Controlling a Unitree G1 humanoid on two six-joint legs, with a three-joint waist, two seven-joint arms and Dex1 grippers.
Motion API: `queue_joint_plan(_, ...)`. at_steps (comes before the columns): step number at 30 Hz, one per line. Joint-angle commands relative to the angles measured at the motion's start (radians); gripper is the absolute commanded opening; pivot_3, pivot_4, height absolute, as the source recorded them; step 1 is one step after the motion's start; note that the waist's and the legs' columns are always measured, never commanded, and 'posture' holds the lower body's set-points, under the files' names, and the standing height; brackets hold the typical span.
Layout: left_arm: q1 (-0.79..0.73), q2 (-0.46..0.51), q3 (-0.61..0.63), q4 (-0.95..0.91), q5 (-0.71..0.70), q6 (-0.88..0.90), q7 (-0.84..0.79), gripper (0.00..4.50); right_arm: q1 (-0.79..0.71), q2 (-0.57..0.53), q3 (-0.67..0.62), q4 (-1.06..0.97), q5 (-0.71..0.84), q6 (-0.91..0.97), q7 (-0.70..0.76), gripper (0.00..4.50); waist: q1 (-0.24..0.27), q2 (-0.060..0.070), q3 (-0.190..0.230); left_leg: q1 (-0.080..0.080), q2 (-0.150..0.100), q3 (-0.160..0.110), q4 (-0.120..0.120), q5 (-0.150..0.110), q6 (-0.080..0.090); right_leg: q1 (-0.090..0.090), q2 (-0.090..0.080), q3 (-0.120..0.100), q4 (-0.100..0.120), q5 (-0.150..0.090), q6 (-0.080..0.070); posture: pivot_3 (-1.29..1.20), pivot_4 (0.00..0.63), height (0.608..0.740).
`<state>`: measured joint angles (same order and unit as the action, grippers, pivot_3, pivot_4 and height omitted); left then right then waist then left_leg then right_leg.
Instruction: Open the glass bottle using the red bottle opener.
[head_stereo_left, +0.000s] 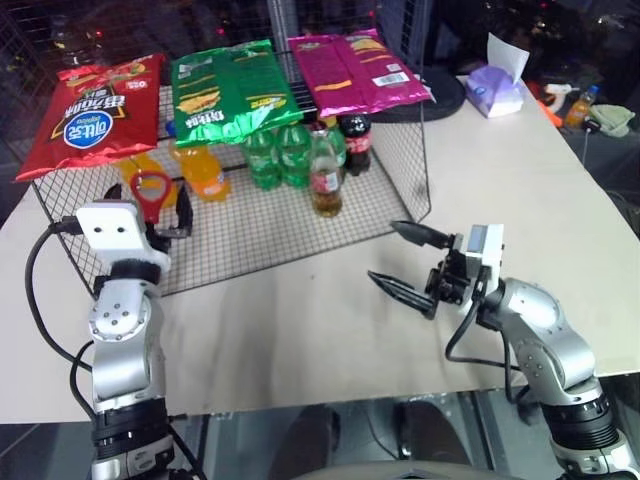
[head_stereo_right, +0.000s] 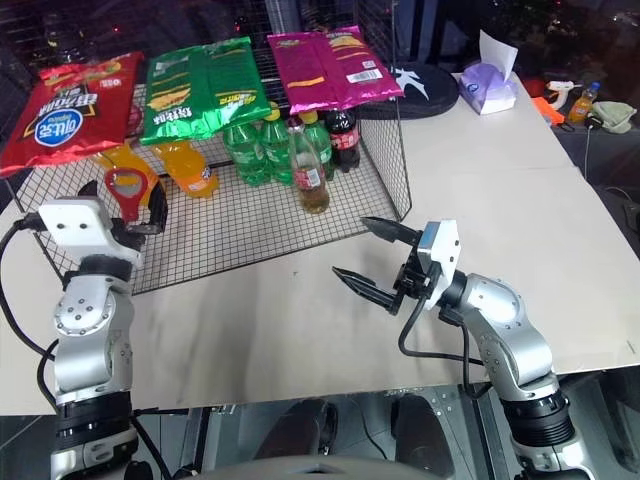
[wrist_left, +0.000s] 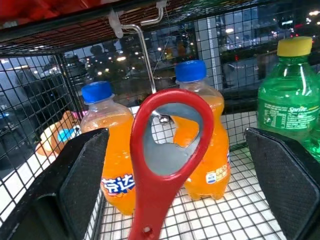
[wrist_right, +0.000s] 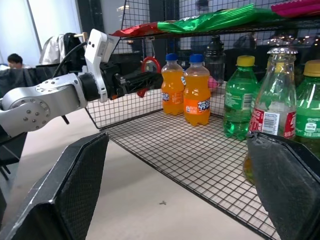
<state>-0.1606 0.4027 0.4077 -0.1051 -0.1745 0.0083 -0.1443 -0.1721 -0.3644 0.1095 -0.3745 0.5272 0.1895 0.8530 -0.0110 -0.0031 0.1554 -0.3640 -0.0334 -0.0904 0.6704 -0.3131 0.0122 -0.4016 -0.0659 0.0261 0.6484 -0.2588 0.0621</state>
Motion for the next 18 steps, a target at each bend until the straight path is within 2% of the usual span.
queue_joint_plan(1,-0.044,0.027,0.024,0.036,0.006,-0.04,0.008,4.5,0.001,0.008,-0.008,-0.027,-0.002,-0.03,-0.005,4.46,0.0,0.0,0.0,0.0,0.0,0.0,0.0,0.0,0.0,0.0,0.0,0.0,0.0,0.0,0.0,0.0,0.15,0.74)
queue_joint_plan(5,-0.075,0.032,0.023,0.074,0.001,-0.061,0.0,4.5,0.005,0.014,-0.006,-0.02,-0.013,-0.041,-0.005,4.46,-0.001,0.0,0.0,0.0,0.0,0.0,0.0,0.0,0.0,0.0,0.0,0.0,0.001,0.0,0.0,0.0,0.15,0.74)
queue_joint_plan(6,-0.079,0.034,0.021,0.079,-0.003,-0.064,-0.004,3.97,0.006,0.016,-0.005,-0.019,-0.015,-0.042,-0.007,4.5,-0.001,0.0,0.0,0.0,0.0,0.0,0.0,0.0,0.0,0.0,0.0,0.0,0.001,0.0,0.0,0.0,0.15,0.74)
queue_joint_plan(7,-0.082,0.034,0.02,0.083,-0.007,-0.066,-0.01,3.75,0.007,0.018,-0.004,-0.019,-0.017,-0.044,-0.008,4.5,-0.001,0.0,0.0,0.0,0.0,0.0,0.0,0.0,0.0,0.0,0.0,0.0,0.001,0.0,0.0,0.0,0.15,0.74)
queue_joint_plan(11,-0.077,0.029,0.016,0.091,-0.021,-0.063,-0.023,1.99,0.015,0.023,-0.001,-0.02,-0.023,-0.05,-0.013,4.5,-0.001,0.0,0.0,0.0,0.0,0.0,0.0,0.0,0.0,-0.001,0.0,0.0,0.001,0.0,0.0,0.0,0.15,0.74)
queue_joint_plan(15,-0.072,0.019,0.02,0.094,-0.039,-0.053,-0.03,0.03,0.015,0.027,-0.002,-0.018,-0.028,-0.053,-0.014,4.5,-0.001,-0.001,0.0,0.0,0.0,0.001,0.001,0.0,0.0,-0.002,0.0,0.001,0.004,0.0,0.0,0.0,0.15,0.74)
queue_joint_plan(18,-0.069,0.009,0.025,0.091,-0.062,-0.042,-0.033,0.03,0.014,0.029,-0.002,-0.013,-0.03,-0.058,-0.014,4.5,0.0,-0.001,0.0,0.0,0.0,0.001,0.002,0.0,0.0,-0.002,0.0,0.001,0.005,0.0,0.0,0.0,0.15,0.74)
